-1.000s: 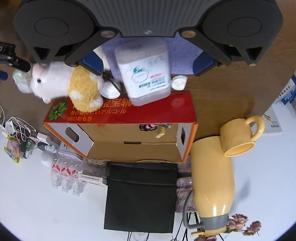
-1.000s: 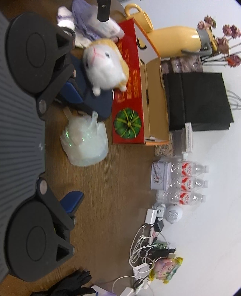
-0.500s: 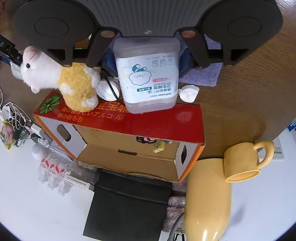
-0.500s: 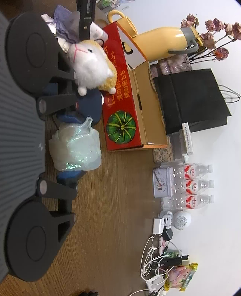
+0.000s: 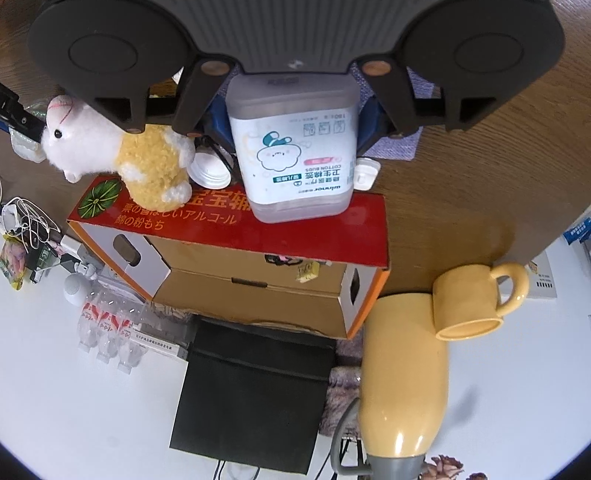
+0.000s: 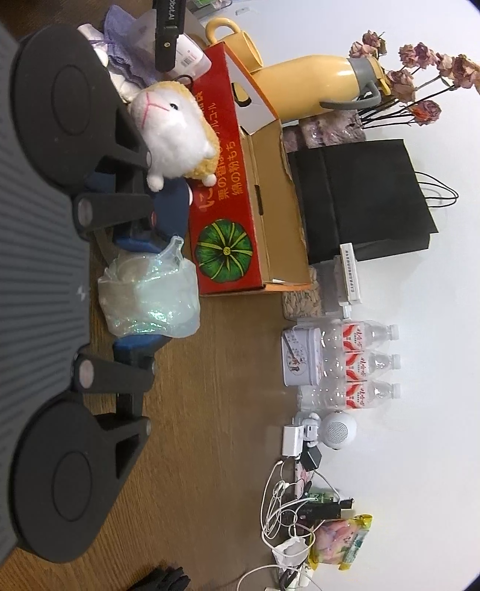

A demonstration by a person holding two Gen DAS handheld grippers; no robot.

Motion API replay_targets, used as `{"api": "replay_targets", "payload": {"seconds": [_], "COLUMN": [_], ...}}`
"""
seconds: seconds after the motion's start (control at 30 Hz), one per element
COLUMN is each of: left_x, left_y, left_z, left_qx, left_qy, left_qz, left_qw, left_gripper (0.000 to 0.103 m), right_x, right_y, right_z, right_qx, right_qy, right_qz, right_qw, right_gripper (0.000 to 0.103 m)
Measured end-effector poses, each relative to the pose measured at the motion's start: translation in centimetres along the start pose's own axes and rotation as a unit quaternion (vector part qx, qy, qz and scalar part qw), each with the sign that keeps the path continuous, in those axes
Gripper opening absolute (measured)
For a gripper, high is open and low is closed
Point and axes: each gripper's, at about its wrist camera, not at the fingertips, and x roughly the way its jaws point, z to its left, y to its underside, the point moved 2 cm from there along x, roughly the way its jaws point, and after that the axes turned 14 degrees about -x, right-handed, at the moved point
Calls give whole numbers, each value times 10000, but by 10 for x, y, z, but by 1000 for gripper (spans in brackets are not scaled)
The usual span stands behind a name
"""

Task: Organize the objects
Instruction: 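Carry the container and plastic bag over the box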

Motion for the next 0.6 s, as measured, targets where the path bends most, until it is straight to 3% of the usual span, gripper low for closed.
{"api": "replay_targets", "payload": {"seconds": [0.6], "left_x": [-40], "left_y": [-21], "left_z": [-19], "left_qx": [525], "left_qy": [218], "left_qz": [-698], "left_qw": [9959], "left_gripper": [65], "right_x": [-17], "right_y": [-31], "right_z": [11], "right_qx": [-306], "right_qy": [-188], "right_qz": [-616], "right_qw": [9975], "right_gripper": [42]}}
